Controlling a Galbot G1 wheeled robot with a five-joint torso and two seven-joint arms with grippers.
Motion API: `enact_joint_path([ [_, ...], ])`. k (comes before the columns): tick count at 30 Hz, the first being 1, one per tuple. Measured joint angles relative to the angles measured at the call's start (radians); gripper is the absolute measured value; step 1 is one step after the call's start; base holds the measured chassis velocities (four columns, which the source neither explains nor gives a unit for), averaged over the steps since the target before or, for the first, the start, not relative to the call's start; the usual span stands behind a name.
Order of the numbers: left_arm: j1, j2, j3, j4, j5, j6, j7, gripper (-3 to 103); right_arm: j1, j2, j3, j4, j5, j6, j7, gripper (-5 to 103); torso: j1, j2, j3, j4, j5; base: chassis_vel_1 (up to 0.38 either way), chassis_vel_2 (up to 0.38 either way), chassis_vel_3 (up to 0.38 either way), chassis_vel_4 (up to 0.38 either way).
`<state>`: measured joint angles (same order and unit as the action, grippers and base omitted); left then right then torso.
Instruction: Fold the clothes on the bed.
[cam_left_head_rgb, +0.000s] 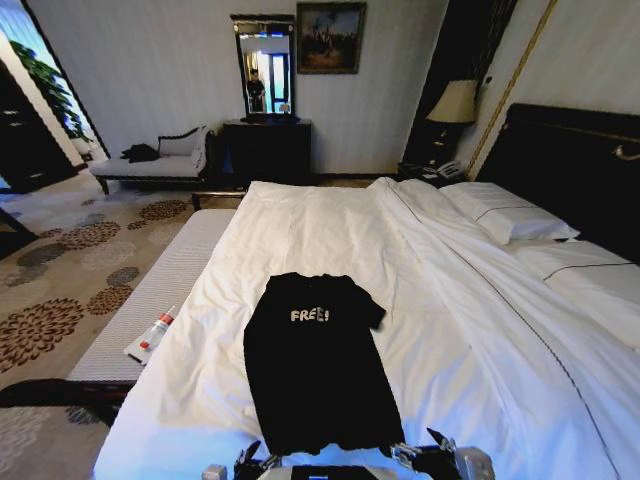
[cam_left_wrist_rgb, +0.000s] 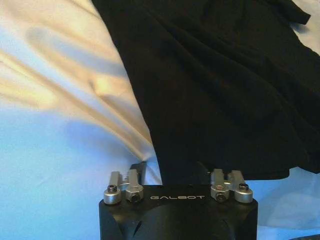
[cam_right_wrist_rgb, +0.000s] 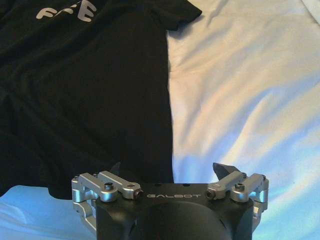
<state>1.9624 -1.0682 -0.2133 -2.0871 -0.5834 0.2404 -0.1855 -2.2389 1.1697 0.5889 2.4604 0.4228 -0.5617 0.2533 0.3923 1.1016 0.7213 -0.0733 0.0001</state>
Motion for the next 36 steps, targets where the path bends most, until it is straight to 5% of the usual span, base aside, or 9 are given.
enact_joint_path([
  [3, -0.006, 0.001, 0.006, 0.0, -0.013, 0.0, 0.006, 40, -0.006, 0.006, 0.004, 0.005, -0.001, 0.0, 0.002, 100, 0.0, 0.0, 0.0, -0.0001, -0.0001, 0.0, 0.0, 0.0, 0.0],
  [5, -0.007, 0.001, 0.007, -0.001, -0.013, 0.0, 0.007, 40, -0.007, 0.006, 0.004, 0.006, -0.002, 0.0, 0.002, 100, 0.0, 0.0, 0.0, 0.0, -0.0001, 0.0, 0.0, 0.0, 0.0],
  [10, 0.004, -0.002, 0.016, -0.003, -0.004, -0.003, 0.014, 12, -0.007, 0.011, 0.005, 0.008, -0.006, -0.001, 0.003, 100, 0.0, 0.0, 0.0, 0.0, -0.0001, 0.0, 0.0, 0.0, 0.0],
  [14, 0.02, 0.0, 0.012, -0.012, 0.004, -0.006, 0.021, 3, -0.009, 0.015, 0.004, 0.008, -0.011, -0.001, 0.003, 100, 0.0, 0.0, 0.0, 0.0, -0.0002, 0.0, 0.0, 0.0, 0.0],
  [25, 0.062, 0.006, -0.028, -0.041, 0.009, -0.018, 0.029, 0, -0.006, 0.014, 0.003, 0.008, -0.014, -0.001, 0.003, 100, 0.0, 0.0, 0.0, 0.0, -0.0003, 0.0, 0.0, 0.0, 0.0],
  [36, 0.289, 0.053, -0.203, -0.132, -0.017, -0.088, 0.061, 0, 0.018, 0.006, -0.004, -0.005, -0.002, -0.003, 0.005, 100, 0.0, 0.0, 0.0, -0.0001, -0.0001, 0.0, 0.0, 0.0, 0.0],
])
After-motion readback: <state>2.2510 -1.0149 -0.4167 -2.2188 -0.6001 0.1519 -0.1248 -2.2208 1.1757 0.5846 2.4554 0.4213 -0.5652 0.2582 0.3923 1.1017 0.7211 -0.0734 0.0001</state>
